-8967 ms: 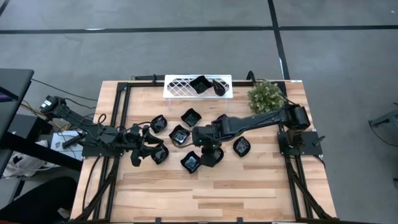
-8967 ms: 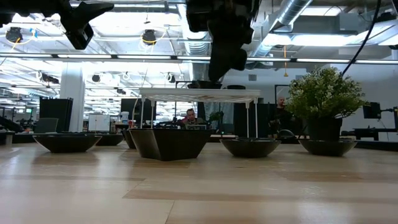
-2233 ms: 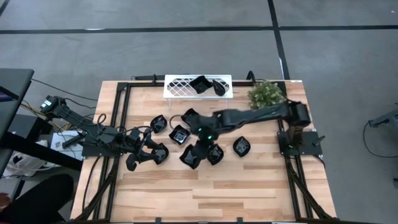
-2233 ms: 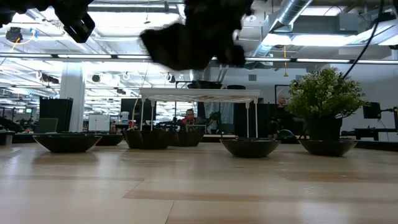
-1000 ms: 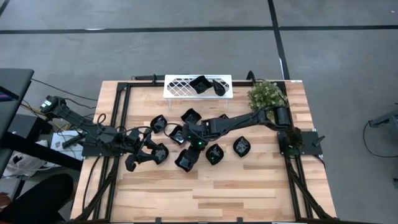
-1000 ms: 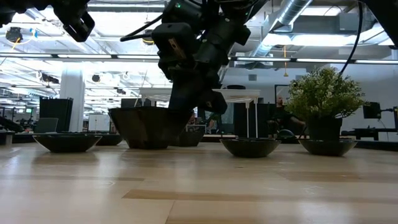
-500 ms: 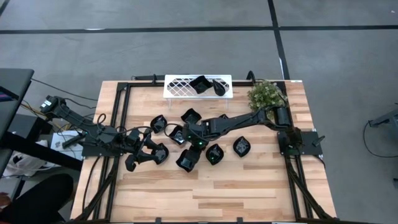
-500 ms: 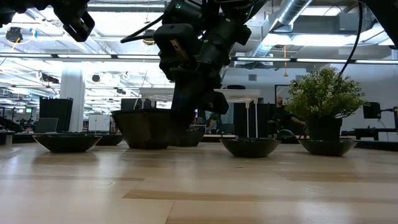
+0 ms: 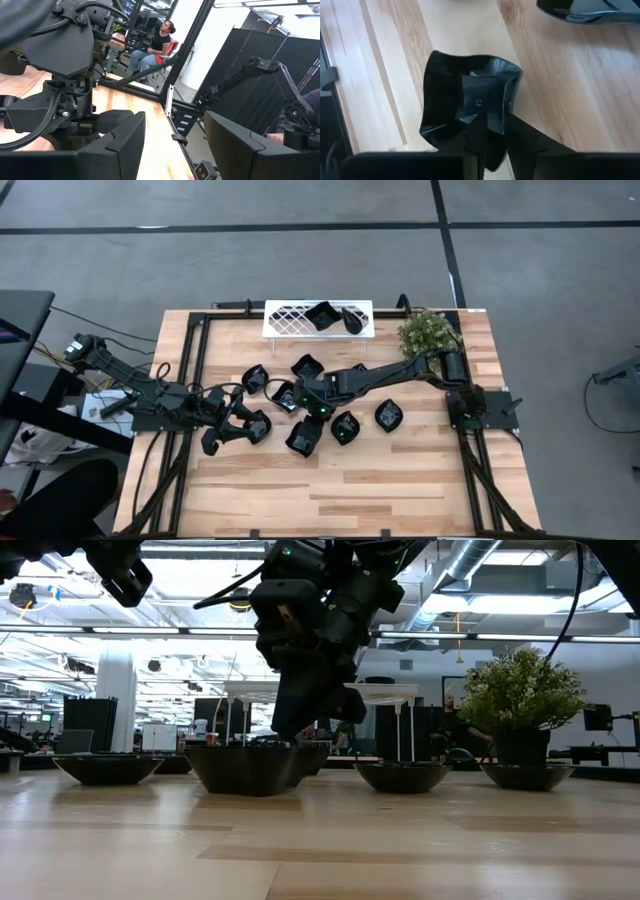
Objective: Pick & Place Mini shaped plates
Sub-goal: Stack the distorted square plate on top of the other distorted square plate on the shelf
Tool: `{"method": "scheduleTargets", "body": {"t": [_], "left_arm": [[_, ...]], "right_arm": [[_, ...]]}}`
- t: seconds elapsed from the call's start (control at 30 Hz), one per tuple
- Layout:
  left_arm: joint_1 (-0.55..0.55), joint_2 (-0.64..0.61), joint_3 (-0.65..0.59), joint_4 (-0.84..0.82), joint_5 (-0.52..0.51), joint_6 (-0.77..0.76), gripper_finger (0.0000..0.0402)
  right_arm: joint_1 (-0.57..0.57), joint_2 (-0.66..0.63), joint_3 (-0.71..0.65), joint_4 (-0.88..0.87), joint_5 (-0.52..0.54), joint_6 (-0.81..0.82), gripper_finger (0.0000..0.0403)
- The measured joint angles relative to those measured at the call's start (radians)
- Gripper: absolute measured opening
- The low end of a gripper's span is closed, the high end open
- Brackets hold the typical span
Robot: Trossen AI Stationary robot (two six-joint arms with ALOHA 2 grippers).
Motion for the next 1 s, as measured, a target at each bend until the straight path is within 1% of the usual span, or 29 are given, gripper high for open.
{"method": "scheduleTargets", "body": {"t": [0.2,0.43,0.53,0.7,0.8,1.0], "left_arm": [[0.000,0.000,0.000,0.000,0.000,0.000,0.0205],[0.000,0.000,0.000,0.000,0.000,0.000,0.0205],[0.000,0.000,0.000,0.000,0.000,0.000,0.0205],[0.000,0.000,0.000,0.000,0.000,0.000,0.0205],[0.000,0.000,0.000,0.000,0.000,0.000,0.0205],[0.000,0.000,0.000,0.000,0.000,0.000,0.0205]], "right_arm": [[-0.014,0.000,0.000,-0.013,-0.003,-0.033,0.0061],[-0.015,-0.001,0.000,-0.075,0.001,-0.120,0.0067],[-0.011,-0.001,0.000,-0.067,0.001,-0.129,0.0083],[-0.011,-0.001,0.000,-0.067,0.003,-0.129,0.0122],[-0.011,-0.001,0.000,-0.067,0.028,-0.136,0.0143],[-0.007,0.025,-0.001,-0.056,0.024,-0.136,0.0169]]}}
